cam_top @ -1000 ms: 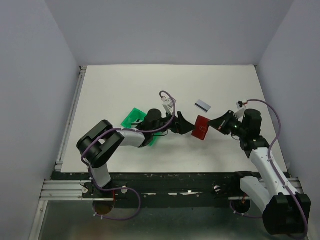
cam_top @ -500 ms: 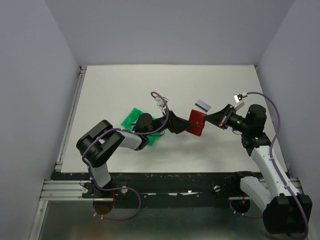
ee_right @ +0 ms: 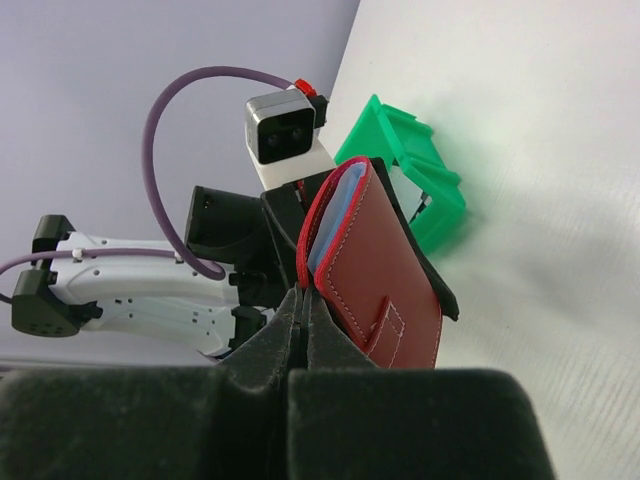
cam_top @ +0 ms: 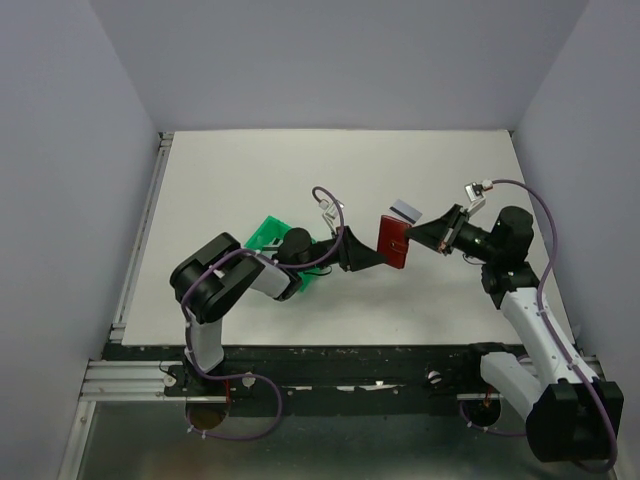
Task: Put the credit cards into the card holder
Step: Pick up the card holder from the center of the board, then open the card holder.
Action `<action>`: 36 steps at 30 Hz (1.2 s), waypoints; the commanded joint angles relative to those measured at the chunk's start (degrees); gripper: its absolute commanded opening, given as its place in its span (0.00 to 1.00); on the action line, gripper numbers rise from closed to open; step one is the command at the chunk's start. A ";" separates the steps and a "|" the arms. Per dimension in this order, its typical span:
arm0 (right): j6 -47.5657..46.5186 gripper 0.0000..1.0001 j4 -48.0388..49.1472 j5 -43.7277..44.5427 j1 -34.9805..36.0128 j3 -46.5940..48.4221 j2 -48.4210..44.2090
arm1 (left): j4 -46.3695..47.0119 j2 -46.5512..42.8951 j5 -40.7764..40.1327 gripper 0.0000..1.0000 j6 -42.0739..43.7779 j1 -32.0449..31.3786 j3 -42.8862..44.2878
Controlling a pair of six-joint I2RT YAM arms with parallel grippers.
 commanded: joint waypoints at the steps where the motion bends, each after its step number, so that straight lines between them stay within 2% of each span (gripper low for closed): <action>1: 1.08 0.00 3.12 -2.55 -0.16 -1.29 0.40 | 16.56 -2.21 2.36 0.56 -0.81 -0.02 0.81; 7: 0.99 0.00 3.29 -2.55 -0.25 -1.73 1.28 | 16.64 -4.84 2.98 0.55 -0.81 -0.28 1.07; 16: -0.59 0.00 1.89 -1.94 -0.24 -1.64 2.24 | 16.73 -7.48 3.50 0.45 -0.81 -0.55 0.81; 20: -1.73 0.00 0.40 -1.41 -0.16 -1.55 2.07 | 16.56 -8.27 3.50 0.35 -0.72 -0.55 0.46; 23: -3.92 0.01 -2.59 -0.53 -0.25 -0.24 1.72 | 16.12 -8.54 3.68 0.20 -0.64 -0.55 0.46; 25: -6.72 0.13 -5.83 0.52 -0.16 1.25 1.02 | 14.63 -8.98 3.77 0.09 -0.02 -0.55 0.28; 27: -10.41 0.34 -11.45 2.80 -0.16 3.18 0.05 | 12.17 -10.03 3.68 0.00 1.20 -0.55 -0.15; 29: -14.45 0.53 -16.90 5.87 -0.25 5.73 -1.09 | 6.92 -12.39 3.33 0.00 4.09 -0.55 -0.59; 30: -16.22 0.58 -19.79 7.45 -0.16 6.79 -1.79 | 2.45 -14.06 2.72 0.00 6.11 -0.72 -0.77; 33: -21.23 0.66 -26.75 11.59 -0.24 9.69 -2.85 | -17.38 -21.17 -2.97 0.00 17.34 -2.12 0.45; 35: -22.73 0.69 -29.30 12.13 -0.24 10.92 -2.85 | -37.91 -25.57 -11.13 0.00 26.30 -4.49 3.95; 36: -22.82 0.69 -29.58 11.87 -0.25 11.19 -2.77 | -45.33 -26.55 -16.31 0.00 29.65 -6.07 6.58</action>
